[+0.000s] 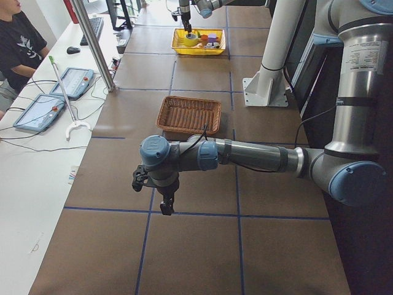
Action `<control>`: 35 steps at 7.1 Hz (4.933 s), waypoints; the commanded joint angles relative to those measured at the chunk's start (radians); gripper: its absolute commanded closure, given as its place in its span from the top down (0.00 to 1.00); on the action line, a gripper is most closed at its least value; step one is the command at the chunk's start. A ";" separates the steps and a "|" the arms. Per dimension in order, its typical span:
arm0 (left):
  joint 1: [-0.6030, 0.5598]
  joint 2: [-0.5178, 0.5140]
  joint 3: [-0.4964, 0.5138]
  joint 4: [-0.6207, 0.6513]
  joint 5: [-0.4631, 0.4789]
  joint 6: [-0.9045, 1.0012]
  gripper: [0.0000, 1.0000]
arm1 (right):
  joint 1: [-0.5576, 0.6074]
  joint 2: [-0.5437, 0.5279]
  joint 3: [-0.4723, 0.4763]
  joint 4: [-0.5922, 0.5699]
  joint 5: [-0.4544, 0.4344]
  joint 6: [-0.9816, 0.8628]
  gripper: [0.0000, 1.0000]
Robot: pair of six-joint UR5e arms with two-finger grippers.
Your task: Move tape to another basket
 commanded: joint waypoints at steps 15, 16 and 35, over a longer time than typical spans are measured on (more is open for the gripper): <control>0.453 -0.211 -0.382 -0.377 -0.071 -0.985 1.00 | -0.164 0.065 0.373 0.415 0.183 1.119 0.00; 0.503 -0.242 -0.384 -0.487 -0.100 -1.139 1.00 | -0.207 0.074 0.374 0.528 0.153 1.255 0.01; 1.129 -0.506 -0.319 -1.649 0.597 -2.177 1.00 | -0.564 0.168 0.368 1.429 -0.239 1.985 0.01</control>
